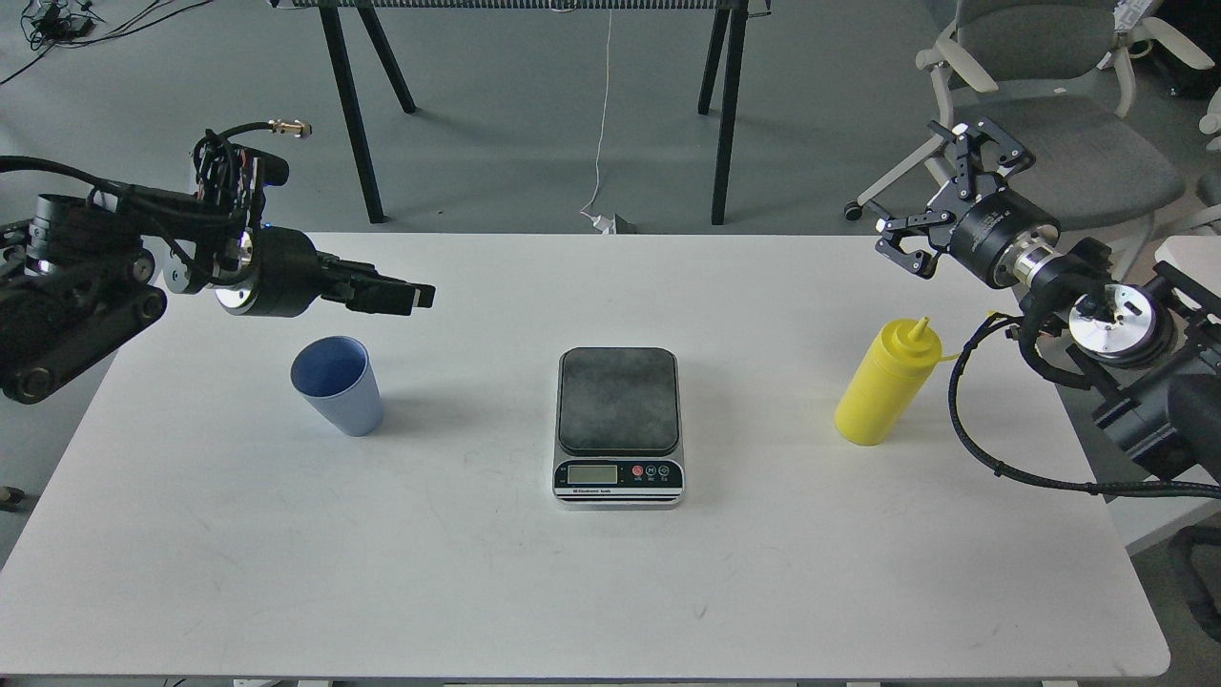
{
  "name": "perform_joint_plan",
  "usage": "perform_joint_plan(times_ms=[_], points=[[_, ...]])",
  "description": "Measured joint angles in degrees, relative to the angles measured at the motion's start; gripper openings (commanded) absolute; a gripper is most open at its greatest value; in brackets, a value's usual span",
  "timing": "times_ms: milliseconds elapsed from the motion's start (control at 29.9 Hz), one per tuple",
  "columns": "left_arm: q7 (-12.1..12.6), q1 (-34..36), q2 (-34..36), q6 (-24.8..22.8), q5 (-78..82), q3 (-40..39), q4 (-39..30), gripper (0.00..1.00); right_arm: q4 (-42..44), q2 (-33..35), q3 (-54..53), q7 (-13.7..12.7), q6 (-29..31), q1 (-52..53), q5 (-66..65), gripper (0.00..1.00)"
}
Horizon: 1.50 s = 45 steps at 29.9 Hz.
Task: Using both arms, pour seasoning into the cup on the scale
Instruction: 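Swing the left gripper forward above the blue cup, then lower the left gripper onto the blue cup's rim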
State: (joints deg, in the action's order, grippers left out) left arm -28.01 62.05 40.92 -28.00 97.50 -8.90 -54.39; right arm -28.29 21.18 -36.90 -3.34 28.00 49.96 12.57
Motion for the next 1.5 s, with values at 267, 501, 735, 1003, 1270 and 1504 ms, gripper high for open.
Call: perform_joint_plan(times_ms=[267,501,735,1003,1270,1504], points=[[0.00,0.00,1.82,0.00,8.56,1.15,-0.02,1.00,0.00,0.00,0.07,0.00,0.00,-0.19,0.00,0.99],[0.00,-0.32,2.09,0.00,10.69,2.06,0.61,1.00,0.00,-0.03,0.08,0.00,0.00,-0.30,0.00,0.99],[0.01,0.02,1.73,0.00,11.36,6.11,2.40,1.00,-0.01,-0.03,0.08,0.00,0.00,-0.30,0.00,0.99],[0.00,0.18,1.26,0.00,11.32,7.57,4.52,1.00,-0.24,-0.02,-0.52,0.00,0.00,0.13,0.08,0.99],[0.02,-0.10,-1.85,0.89,11.13,7.65,10.00,1.00,-0.08,-0.09,-0.48,0.00,0.00,2.97,0.09,0.99],[0.01,-0.31,-4.02,2.70,10.81,9.34,13.19,1.00,0.80,-0.02,0.06,-0.10,0.00,7.80,0.07,0.99]])
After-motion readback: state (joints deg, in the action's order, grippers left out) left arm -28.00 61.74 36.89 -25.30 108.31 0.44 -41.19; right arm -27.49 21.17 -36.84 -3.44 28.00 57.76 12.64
